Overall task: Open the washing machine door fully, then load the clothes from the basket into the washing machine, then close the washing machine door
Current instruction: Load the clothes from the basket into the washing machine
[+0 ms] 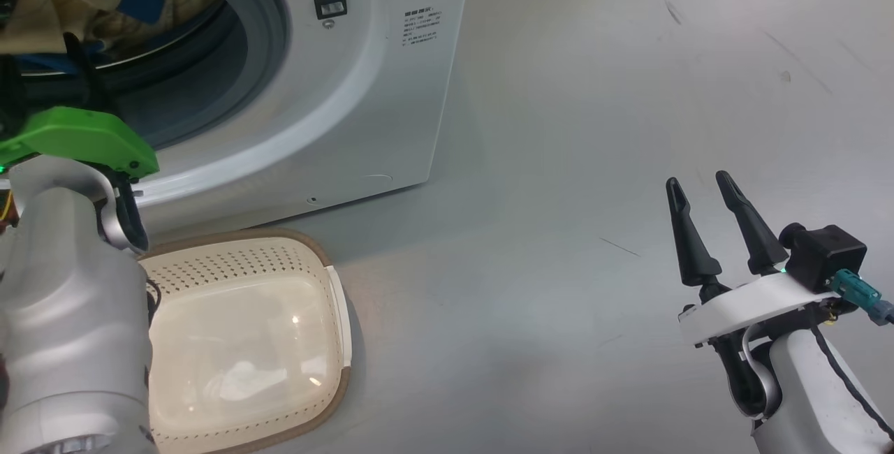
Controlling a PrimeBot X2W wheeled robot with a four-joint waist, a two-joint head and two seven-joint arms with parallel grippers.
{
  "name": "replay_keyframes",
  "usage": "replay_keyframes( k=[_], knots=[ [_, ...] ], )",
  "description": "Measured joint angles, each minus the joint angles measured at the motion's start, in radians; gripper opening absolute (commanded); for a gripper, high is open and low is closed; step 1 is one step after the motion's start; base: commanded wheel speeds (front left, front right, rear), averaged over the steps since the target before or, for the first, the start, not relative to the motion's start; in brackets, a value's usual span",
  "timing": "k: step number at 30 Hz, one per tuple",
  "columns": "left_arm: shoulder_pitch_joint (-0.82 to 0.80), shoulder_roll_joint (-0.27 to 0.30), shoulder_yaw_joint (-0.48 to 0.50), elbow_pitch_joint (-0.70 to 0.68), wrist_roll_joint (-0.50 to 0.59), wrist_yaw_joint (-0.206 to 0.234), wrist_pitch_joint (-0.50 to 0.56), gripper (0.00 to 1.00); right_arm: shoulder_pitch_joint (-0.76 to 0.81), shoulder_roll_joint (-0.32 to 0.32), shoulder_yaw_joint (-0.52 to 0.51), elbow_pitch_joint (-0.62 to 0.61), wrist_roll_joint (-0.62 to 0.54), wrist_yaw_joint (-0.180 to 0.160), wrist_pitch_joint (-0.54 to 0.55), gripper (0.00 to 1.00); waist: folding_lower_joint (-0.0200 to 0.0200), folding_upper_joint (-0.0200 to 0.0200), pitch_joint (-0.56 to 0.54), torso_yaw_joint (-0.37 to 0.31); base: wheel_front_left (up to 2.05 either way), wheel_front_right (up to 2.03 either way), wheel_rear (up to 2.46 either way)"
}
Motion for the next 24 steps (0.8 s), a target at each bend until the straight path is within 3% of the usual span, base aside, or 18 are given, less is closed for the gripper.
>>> replay_keyframes(
  k=[24],
  knots=[
    [0.333, -0.029, -0.051, -0.164, -0.065, -0.078, 0.0, 1.0, 0.077, 0.002, -0.015, 0.011, -0.011, 0.0, 0.0, 1.0, 0.0, 0.0, -0.139, 0.041, 0.0, 0.0, 0.0]
  ],
)
